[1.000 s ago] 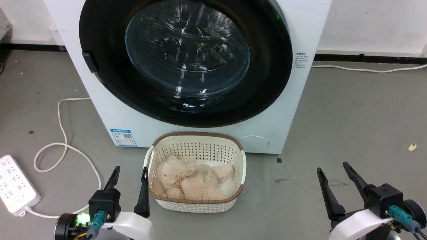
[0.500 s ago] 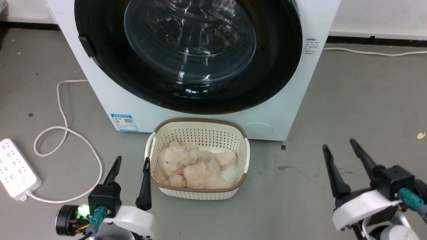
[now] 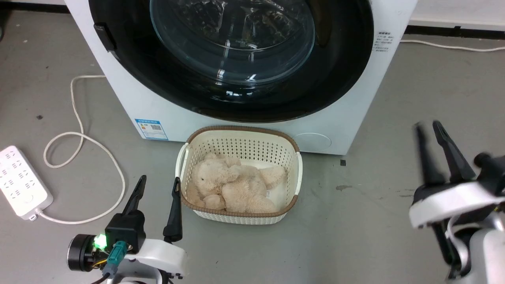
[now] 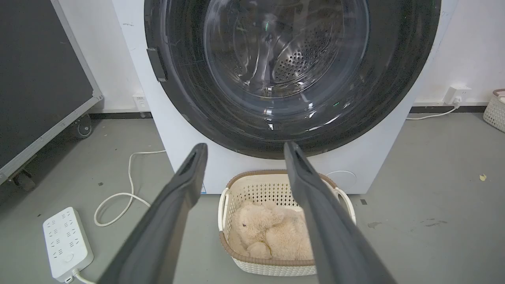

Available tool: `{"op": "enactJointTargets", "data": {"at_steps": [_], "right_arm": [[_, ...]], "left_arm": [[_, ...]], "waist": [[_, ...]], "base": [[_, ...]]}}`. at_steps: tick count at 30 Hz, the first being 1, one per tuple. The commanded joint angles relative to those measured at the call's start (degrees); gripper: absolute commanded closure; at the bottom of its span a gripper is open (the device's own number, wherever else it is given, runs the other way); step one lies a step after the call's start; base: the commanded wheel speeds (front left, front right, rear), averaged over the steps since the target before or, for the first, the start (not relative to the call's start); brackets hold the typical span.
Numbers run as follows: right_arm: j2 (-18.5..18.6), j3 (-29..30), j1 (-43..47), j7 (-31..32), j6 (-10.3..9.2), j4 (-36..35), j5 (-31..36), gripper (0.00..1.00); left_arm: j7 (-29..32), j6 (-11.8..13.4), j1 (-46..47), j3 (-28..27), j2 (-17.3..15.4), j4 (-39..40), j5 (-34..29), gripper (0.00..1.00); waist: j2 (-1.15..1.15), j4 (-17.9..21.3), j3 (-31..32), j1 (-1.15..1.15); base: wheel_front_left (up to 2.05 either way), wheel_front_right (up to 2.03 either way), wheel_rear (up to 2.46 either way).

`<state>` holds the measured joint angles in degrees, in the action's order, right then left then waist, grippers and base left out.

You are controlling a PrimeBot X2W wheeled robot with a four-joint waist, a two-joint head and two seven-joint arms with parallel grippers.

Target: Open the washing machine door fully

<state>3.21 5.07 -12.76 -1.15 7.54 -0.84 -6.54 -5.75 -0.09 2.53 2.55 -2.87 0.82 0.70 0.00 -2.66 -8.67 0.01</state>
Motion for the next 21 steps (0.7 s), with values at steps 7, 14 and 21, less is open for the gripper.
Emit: {"op": "enactJointTargets", "data": {"at_steps": [7, 14, 21], "right_arm": [[0.00, 3.04, -7.08, 3.28, -0.03, 1.51, -5.56, 1.00], [-0.14, 7.18, -13.87, 7.73, -0.03, 5.60, -11.00, 1.00], [-0.23, 10.64, -20.15, 11.81, -0.03, 12.48, -18.12, 1.00]], "left_arm": [[-1.38, 0.19, 1.70, 0.27, -0.02, 0.48, 0.48, 0.00], [-2.22, 0.09, 2.98, 0.69, -0.02, 0.79, 0.54, 0.00], [-3.06, -0.07, 4.14, 0.82, -0.05, 1.10, 0.53, 0.00]], "waist": [[0.00, -0.69, -1.73, -0.01], [0.00, -1.42, -3.94, -0.01], [0.00, -2.18, -6.30, -0.01]], "base": [[0.00, 0.00, 0.00], [0.00, 0.00, 0.00], [0.00, 0.00, 0.00]]}}
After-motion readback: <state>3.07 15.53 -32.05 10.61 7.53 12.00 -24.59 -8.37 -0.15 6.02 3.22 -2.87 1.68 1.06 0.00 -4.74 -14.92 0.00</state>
